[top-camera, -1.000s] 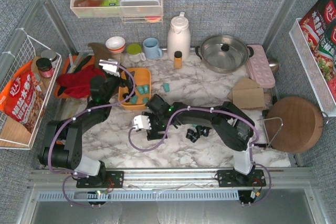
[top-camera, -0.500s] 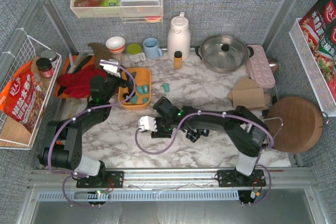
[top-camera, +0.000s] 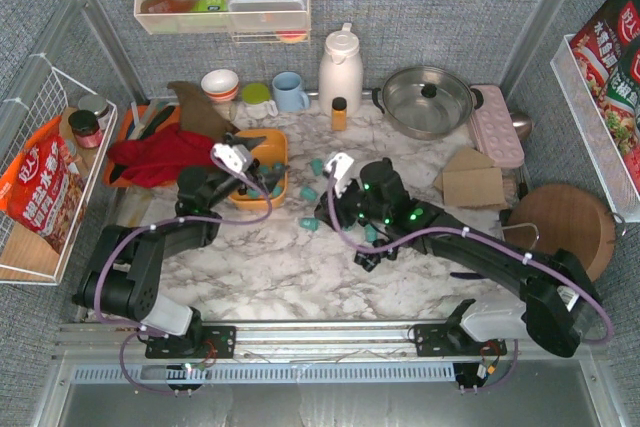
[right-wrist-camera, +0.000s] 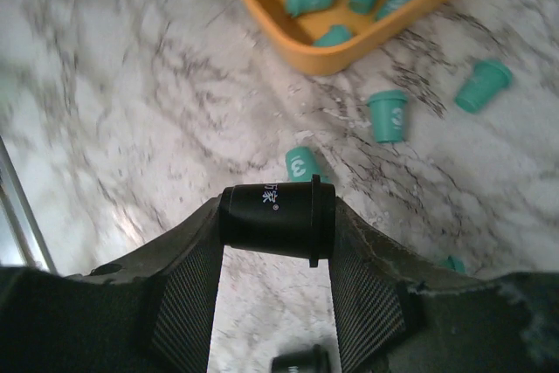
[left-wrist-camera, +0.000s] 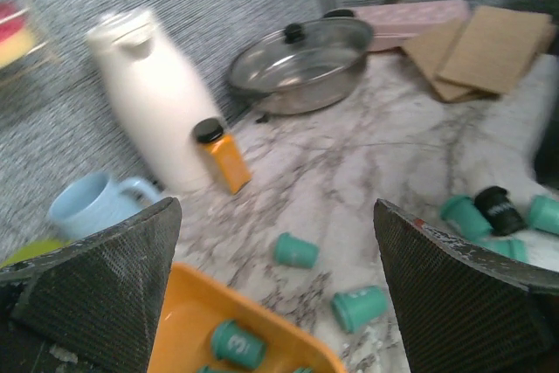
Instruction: Mix the coffee capsules in the storage basket
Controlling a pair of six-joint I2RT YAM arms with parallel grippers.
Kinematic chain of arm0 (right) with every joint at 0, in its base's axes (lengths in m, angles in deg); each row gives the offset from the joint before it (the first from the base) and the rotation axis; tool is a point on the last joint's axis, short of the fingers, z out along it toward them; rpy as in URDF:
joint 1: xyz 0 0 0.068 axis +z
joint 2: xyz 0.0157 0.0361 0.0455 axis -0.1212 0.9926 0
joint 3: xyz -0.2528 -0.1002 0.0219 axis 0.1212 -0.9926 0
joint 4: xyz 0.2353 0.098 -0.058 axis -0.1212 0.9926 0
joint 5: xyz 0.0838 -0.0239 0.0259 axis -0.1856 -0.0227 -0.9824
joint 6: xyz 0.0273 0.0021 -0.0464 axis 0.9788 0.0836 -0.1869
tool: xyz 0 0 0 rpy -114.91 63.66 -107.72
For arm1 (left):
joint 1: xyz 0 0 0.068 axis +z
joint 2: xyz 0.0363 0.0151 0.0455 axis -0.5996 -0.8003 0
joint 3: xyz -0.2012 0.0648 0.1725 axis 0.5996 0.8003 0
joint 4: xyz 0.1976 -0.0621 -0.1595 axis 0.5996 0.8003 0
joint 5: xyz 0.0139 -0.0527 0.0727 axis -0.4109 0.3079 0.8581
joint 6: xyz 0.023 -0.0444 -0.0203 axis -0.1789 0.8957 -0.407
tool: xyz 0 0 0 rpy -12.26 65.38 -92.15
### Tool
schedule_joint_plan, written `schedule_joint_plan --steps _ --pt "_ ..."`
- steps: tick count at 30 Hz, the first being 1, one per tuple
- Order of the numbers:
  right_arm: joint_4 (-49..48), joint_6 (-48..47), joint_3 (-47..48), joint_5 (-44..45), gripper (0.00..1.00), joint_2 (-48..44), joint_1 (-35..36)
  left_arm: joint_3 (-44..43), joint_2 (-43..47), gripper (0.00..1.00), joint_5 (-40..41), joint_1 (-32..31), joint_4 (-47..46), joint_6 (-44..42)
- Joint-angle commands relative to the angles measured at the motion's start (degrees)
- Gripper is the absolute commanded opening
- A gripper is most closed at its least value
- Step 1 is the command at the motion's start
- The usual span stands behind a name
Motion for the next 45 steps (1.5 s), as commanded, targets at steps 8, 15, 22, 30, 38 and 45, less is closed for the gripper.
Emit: schedule_joint_plan --steps 8,15,22,30,38,45 --pt "2.49 35.70 1.59 1.10 0.04 -2.07 -4.92 2.40 3.03 0.99 -7.30 -12.36 6.97 -23.53" --pt "-2.89 38.36 0.59 -3.87 0.05 -2.40 -4.95 2.74 3.89 0.83 -8.75 -16.54 7.49 -24.84" --pt "-4.08 38.49 0.68 -5.42 0.06 -2.04 -4.95 2.31 3.82 0.63 -11.27 -18.37 7.40 -23.50" --pt "-5.23 37.37 0.11 -5.58 0.06 -1.60 -5.02 1.87 3.56 0.53 -12.99 -19.25 5.27 -20.16" --pt "-5.95 37.81 0.15 -6.38 0.09 -0.94 -5.00 2.31 2.85 0.38 -12.73 -19.57 1.90 -17.79" --pt "-3.49 36.96 1.02 -6.21 0.48 -1.32 -4.96 2.39 2.36 0.32 -12.12 -19.56 1.82 -17.55"
